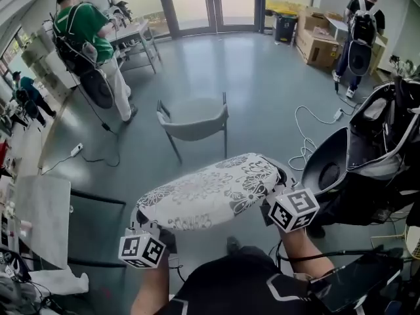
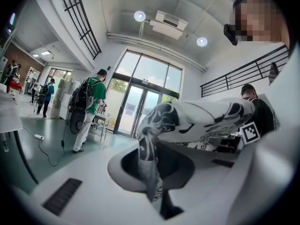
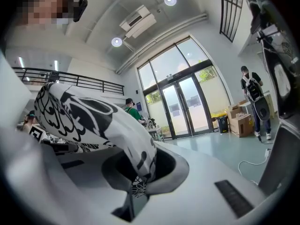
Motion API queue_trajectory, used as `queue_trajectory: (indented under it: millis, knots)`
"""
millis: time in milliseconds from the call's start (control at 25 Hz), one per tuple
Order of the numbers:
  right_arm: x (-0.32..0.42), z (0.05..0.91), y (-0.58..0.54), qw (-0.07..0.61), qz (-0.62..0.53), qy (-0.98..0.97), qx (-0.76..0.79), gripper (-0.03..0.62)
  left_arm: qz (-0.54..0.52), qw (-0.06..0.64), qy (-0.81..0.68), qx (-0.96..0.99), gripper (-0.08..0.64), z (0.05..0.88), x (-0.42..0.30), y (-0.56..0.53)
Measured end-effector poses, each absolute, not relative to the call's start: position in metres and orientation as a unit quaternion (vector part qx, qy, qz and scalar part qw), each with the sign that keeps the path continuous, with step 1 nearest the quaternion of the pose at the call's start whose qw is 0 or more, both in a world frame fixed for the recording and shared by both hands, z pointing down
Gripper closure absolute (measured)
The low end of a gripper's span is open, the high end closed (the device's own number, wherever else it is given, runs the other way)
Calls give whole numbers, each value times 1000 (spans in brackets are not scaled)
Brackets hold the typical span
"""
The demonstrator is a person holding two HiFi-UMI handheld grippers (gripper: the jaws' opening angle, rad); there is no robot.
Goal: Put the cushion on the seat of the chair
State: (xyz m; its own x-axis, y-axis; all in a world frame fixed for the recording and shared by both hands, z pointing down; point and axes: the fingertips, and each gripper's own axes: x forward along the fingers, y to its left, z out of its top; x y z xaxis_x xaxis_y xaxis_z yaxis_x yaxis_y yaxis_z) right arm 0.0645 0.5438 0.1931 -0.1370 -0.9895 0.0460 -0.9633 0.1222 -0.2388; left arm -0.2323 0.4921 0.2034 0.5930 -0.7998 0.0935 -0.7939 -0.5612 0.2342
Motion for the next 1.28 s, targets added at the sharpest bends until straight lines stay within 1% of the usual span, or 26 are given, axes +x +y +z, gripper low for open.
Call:
queue_trajectory:
  millis: [160,640,1000,1280]
  knots:
    - [88,199,517,58,-118,747,-652,569,1,127,-452,883,540,203,-210,469]
    - [106,223,432,31,-123,733,-668,569,30,133,-438,888,540,238,-191,386]
    - [114,210,344,24,-121,709,-695,569,40,128,-410,902,540,237,-181,296]
    - [107,203,283,19,-113,694,-711,569,33,126,-398,908,540,235,-186,229]
